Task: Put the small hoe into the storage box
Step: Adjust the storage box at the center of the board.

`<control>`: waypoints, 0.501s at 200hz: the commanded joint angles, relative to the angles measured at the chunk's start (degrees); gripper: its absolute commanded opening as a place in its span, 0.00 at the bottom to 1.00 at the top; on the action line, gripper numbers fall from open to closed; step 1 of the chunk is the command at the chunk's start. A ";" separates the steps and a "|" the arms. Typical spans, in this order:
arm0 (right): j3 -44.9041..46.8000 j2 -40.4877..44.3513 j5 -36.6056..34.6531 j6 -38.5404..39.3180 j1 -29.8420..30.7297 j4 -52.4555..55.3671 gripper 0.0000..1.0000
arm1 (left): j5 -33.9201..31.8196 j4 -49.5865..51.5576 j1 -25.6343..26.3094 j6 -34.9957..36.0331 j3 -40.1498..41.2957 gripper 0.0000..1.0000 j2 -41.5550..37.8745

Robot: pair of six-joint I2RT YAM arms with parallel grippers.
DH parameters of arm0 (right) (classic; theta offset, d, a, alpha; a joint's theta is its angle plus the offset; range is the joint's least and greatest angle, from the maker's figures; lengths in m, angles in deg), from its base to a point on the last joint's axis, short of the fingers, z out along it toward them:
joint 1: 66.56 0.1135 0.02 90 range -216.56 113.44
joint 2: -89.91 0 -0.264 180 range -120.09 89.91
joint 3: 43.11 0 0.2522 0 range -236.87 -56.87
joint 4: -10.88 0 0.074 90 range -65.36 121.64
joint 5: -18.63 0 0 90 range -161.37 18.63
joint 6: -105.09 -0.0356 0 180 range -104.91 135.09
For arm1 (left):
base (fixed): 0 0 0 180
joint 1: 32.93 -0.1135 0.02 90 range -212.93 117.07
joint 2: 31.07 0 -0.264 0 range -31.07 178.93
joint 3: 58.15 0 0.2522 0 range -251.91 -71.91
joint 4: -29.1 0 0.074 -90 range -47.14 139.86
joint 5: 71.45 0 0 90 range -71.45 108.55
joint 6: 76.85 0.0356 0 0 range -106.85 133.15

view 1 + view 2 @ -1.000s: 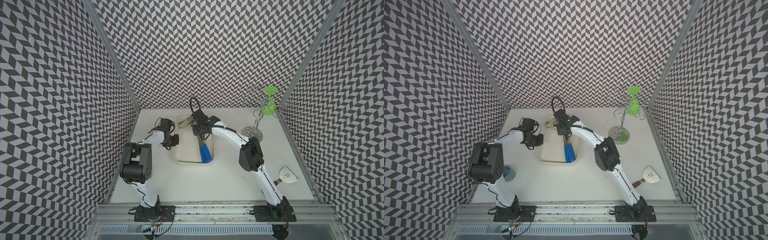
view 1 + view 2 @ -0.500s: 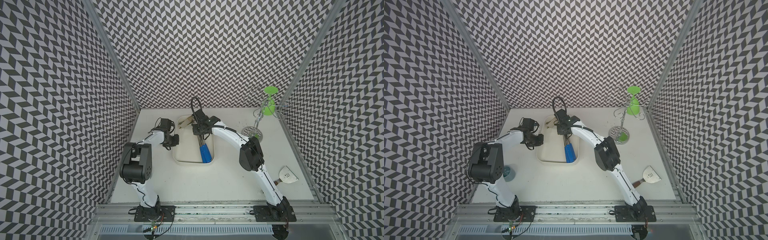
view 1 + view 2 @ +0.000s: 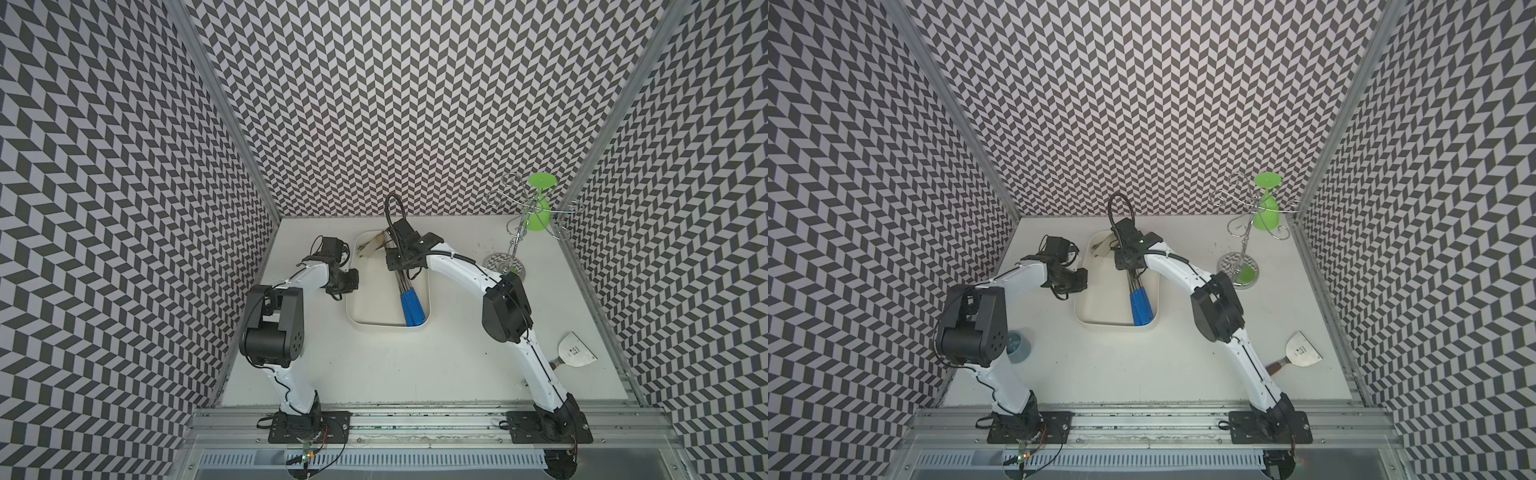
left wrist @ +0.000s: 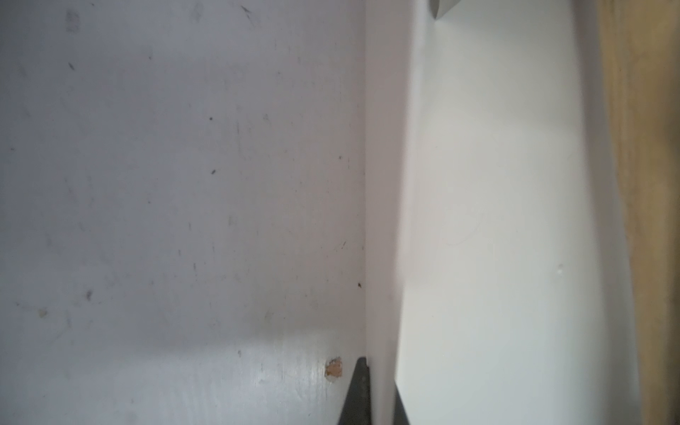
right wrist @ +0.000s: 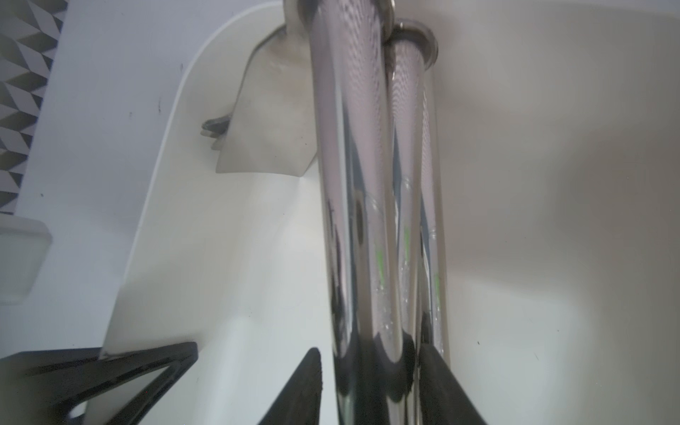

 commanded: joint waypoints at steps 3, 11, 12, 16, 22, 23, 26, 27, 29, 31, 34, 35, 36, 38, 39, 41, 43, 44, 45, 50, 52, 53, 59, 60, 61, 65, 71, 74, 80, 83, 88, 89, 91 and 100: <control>0.24 6.55 -0.55 0.73 -0.56 -1.22 0.46 | 6.29 1.61 1.50 0.24 0.06 0.00 -0.62; 0.43 7.43 -0.62 0.69 -0.89 -1.21 0.46 | 6.21 1.65 1.48 0.24 -0.05 0.00 -0.72; 0.47 7.57 -0.63 0.65 -0.92 -1.20 0.46 | 6.21 1.65 1.52 0.24 -0.03 0.00 -0.71; 0.60 7.96 -0.76 0.40 -1.15 -1.33 0.46 | 6.18 1.65 1.50 0.25 -0.02 0.00 -0.78; 0.78 8.49 -1.13 -0.11 -1.54 -1.44 0.46 | 6.17 1.65 1.49 0.24 -0.10 0.00 -0.87; 0.77 8.54 -1.19 -0.23 -1.64 -1.44 0.46 | 6.14 1.65 1.52 0.24 -0.10 0.00 -0.87; 0.91 8.77 -1.38 -0.56 -1.85 -1.48 0.46 | 6.13 1.66 1.49 0.24 -0.10 0.00 -0.88; 0.97 8.81 -1.41 -0.63 -1.93 -1.55 0.46 | 6.13 1.66 1.48 0.24 -0.10 0.00 -0.96; 1.01 8.88 -1.40 -0.77 -2.10 -1.59 0.46 | 6.12 1.72 1.48 0.24 -0.10 0.00 -0.96; 1.05 8.98 -1.42 -0.83 -2.28 -1.77 0.46 | 6.14 1.73 1.52 0.24 -0.10 0.00 -1.00; 1.05 9.08 -1.28 -0.80 -2.46 -1.98 0.46 | 6.14 1.74 1.50 0.22 -0.13 0.00 -0.98; 1.09 9.09 -1.22 -0.84 -2.59 -2.07 0.46 | 6.18 1.74 1.49 0.23 -0.11 0.00 -1.01; 1.10 9.10 -1.20 -0.81 -2.70 -2.11 0.46 | 6.19 1.74 1.48 0.24 -0.15 0.00 -1.03; 1.09 9.11 -1.02 -0.73 -2.84 -2.34 0.46 | 6.14 1.74 1.48 0.20 -0.16 0.00 -0.98; 1.10 9.11 -0.92 -0.72 -2.96 -2.47 0.46 | 6.13 1.74 1.48 0.22 -0.18 0.00 -0.97; 1.07 9.04 -0.67 -0.57 -3.11 -2.65 0.46 | 6.19 1.69 1.48 0.24 -0.14 0.00 -0.98; 1.08 9.03 -0.36 -0.41 -3.32 -2.96 0.46 | 6.20 1.68 1.48 0.13 -0.11 0.00 -1.01; 1.10 9.02 -0.19 -0.38 -3.37 -3.08 0.46 | 6.20 1.67 1.48 0.14 -0.11 0.00 -1.03; 1.11 8.98 -0.02 -0.37 -3.44 -3.19 0.46 | 6.16 1.66 1.52 0.15 -0.15 0.00 -0.99; 1.11 8.73 0.66 -0.16 -3.72 -3.92 0.46 | 6.12 1.63 1.52 0.15 -0.11 0.00 -1.03; 1.01 8.57 0.78 -0.06 -3.80 -4.22 0.46 | 6.16 1.64 1.49 0.13 -0.10 0.00 -1.15; 0.97 8.49 0.95 -0.03 -3.83 -4.33 0.46 | 6.18 1.65 1.48 0.10 -0.10 0.00 -1.10; 0.67 7.90 1.27 0.14 -3.81 -4.98 0.46 | 6.15 1.65 1.48 0.15 -0.15 0.00 -0.99; 0.59 7.85 1.28 0.16 -3.75 -5.06 0.46 | 6.13 1.65 1.52 0.15 -0.17 0.00 -0.98; 0.50 7.64 1.33 0.17 -3.76 -5.06 0.46 | 6.17 1.65 1.50 0.15 -0.18 0.00 -0.97; 0.00 7.03 1.65 0.29 -3.73 -5.17 0.46 | 6.17 1.65 1.48 0.13 -0.19 0.00 -0.98; -0.90 6.07 2.30 0.32 -3.61 -5.16 0.46 | 6.19 1.65 1.52 0.15 -0.20 0.00 -1.10; -1.24 5.50 2.58 0.40 -3.52 -5.14 0.46 | 6.15 1.65 1.48 0.15 -0.19 0.00 -1.13; -2.07 4.52 3.14 0.43 -3.30 -5.06 0.46 | 6.17 1.65 1.48 0.14 -0.19 0.00 -1.09; -2.39 4.05 3.35 0.56 -3.16 -4.99 0.47 | 6.17 1.71 1.54 0.19 -0.19 0.00 -1.12; -2.85 3.48 3.62 0.75 -2.92 -5.02 0.47 | 6.17 1.74 1.48 0.24 -0.19 0.00 -1.13; -2.93 3.31 3.64 0.81 -2.82 -5.04 0.47 | 6.14 1.74 1.48 0.24 -0.15 0.00 -1.13; -3.06 3.09 3.62 0.97 -2.68 -5.09 0.47 | 6.12 1.69 1.48 0.24 -0.11 0.00 -1.18; -3.19 2.38 3.34 1.53 -2.10 -5.46 0.47 | 6.15 1.74 1.48 0.16 -0.10 0.00 -1.21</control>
